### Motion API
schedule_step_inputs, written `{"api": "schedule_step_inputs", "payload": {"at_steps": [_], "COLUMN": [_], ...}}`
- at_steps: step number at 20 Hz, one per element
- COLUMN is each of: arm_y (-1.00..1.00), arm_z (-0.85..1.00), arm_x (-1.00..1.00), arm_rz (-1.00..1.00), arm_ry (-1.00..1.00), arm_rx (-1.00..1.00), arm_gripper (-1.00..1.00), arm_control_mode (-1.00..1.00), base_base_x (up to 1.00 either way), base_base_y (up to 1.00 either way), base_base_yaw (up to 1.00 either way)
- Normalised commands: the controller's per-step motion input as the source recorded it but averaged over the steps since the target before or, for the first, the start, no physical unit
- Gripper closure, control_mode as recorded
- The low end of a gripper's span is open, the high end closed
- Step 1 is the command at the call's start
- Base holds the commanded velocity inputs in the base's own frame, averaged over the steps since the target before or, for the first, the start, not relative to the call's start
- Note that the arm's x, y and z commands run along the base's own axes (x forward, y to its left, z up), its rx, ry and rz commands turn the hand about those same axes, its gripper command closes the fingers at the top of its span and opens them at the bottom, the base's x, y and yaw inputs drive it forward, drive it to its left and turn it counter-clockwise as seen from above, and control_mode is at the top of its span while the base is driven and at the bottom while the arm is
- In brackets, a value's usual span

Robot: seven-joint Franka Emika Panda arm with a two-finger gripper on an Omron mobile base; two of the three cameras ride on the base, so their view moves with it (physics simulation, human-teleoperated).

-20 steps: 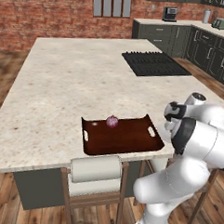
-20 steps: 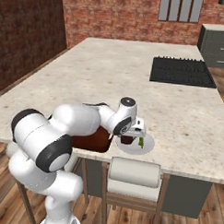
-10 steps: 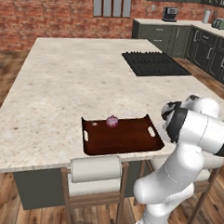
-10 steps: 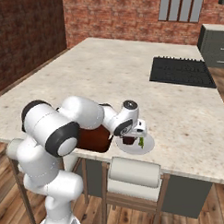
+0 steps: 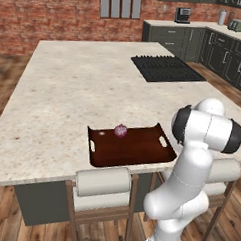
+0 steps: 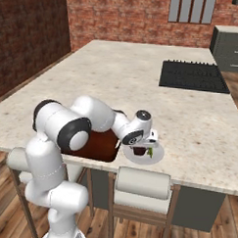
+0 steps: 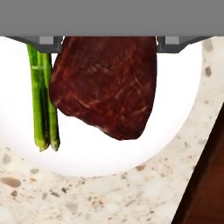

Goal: Create a steak meal by picking up the steak and asparagus from the tray and placing them on the plate. Leave the pomegranate on the tray.

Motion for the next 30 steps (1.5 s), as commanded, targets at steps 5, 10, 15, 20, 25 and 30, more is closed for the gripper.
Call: {"api": "schedule_step_inputs", "payload": {"at_steps": [5, 10, 15, 20, 25, 30], "arm_y": [0.00, 0.00, 0.00, 0.00, 0.00, 0.00], "arm_z": [-0.17, -0.06, 0.21, 0.38, 0.43, 0.47], "arm_x": [0.23, 0.07, -0.30, -0.35, -0.43, -0.73], "arm_rz": [0.03, 0.02, 0.01, 0.00, 0.00, 0.00], "arm_ry": [0.00, 0.00, 0.00, 0.00, 0.00, -0.07], "arm_rx": [0.00, 0.00, 0.00, 0.00, 0.00, 0.00], "arm_gripper": [1.00, -1.00, -1.00, -1.00, -1.00, -1.00], "arm_control_mode": [-1.00, -1.00, -1.00, -1.00, -1.00, -1.00], "base_base_x": [0.00, 0.00, 0.00, 0.00, 0.00, 0.00], "base_base_y": [0.00, 0.00, 0.00, 0.00, 0.00, 0.00], "base_base_yaw": [0.00, 0.00, 0.00, 0.00, 0.00, 0.00]}}
